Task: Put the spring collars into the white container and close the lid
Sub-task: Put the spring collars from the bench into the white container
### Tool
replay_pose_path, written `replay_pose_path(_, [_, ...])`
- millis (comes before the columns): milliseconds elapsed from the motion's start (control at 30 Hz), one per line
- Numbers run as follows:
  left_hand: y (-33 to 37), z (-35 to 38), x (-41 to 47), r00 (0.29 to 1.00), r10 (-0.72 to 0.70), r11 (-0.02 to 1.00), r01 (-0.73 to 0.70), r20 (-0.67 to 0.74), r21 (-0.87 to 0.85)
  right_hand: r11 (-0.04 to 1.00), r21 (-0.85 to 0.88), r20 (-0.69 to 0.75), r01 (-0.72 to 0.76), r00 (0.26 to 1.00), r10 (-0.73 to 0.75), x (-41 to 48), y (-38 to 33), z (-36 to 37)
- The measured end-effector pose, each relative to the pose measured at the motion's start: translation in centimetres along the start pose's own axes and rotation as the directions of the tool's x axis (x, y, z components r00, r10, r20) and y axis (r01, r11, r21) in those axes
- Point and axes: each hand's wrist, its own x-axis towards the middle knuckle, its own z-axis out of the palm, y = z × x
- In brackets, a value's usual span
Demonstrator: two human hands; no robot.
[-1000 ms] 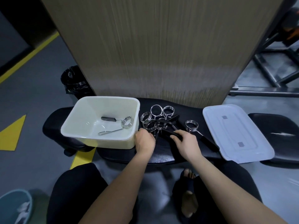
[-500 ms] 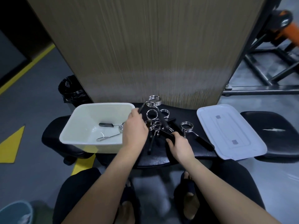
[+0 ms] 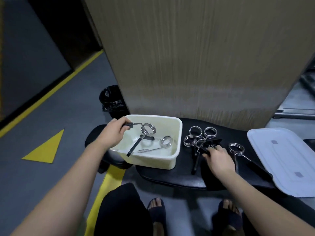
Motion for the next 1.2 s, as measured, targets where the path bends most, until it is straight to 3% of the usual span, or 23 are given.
replay_pose_path(133, [-0.3,0.5,3.1,0.982,0.148,0.989,-0.147,0.12,-0.011,0.987,0.156,0.025,-0.036,0.999,0.032,1.2,-0.9,0.0])
replay_pose_path(300, [1.1,3.5,6.9,0.896,0.315,0.945,-0.325,0.312,-0.021,0.967,0.24,0.027,-0.083,0.997,0.079,0.4,-0.8,1.0])
replay_pose_path(500, [1.3,8.3,7.0,0.799,0.263,0.965,-0.206,0.541,-0.165,0.964,0.24,0.041,-0.111,0.994,0.104,0.3,-1.3,0.9])
replay_pose_path(600, [0.8,9.8,7.0,0.778,0.238,0.969,-0.148,0.581,-0.199,0.963,0.245,0.04,-0.112,0.994,0.105,0.2,-1.1,1.0])
replay_pose_path(700, [0.4,10.6,6.9,0.775,0.183,0.981,-0.105,0.605,-0.162,0.963,0.251,0.039,-0.102,0.995,0.095,0.0,-1.0,1.0])
replay_pose_path(900, [2.3,10.7,5.9,0.715,0.083,0.979,-0.189,0.694,0.078,0.947,0.317,0.004,-0.06,0.998,0.062,0.0,-0.7,0.4])
replay_pose_path(967, [2.8,10.0,5.3,0.739,0.024,0.98,-0.151,0.673,0.131,0.939,0.345,-0.066,-0.007,0.997,0.032,-0.2,-0.5,0.0])
replay_pose_path(1000, [3.3,9.5,4.9,0.787,0.003,0.987,-0.101,0.617,0.123,0.932,0.361,-0.113,0.017,0.993,0.025,-0.4,-0.5,-0.3])
replay_pose_path(1100, [6.1,7.2,3.1,0.971,-0.084,0.969,0.132,0.226,-0.207,0.873,0.483,-0.267,0.071,0.961,0.07,-1.2,-0.7,-1.7])
replay_pose_path(1167, [9.7,5.6,1.4,0.99,-0.129,0.888,0.139,0.051,-0.438,0.812,0.575,-0.324,0.101,0.939,0.112,-1.4,-1.4,-3.2])
replay_pose_path(1200, [11.6,5.2,0.6,0.992,-0.113,0.871,0.127,0.057,-0.475,0.774,0.621,-0.339,0.121,0.932,0.126,-1.4,-1.9,-4.1])
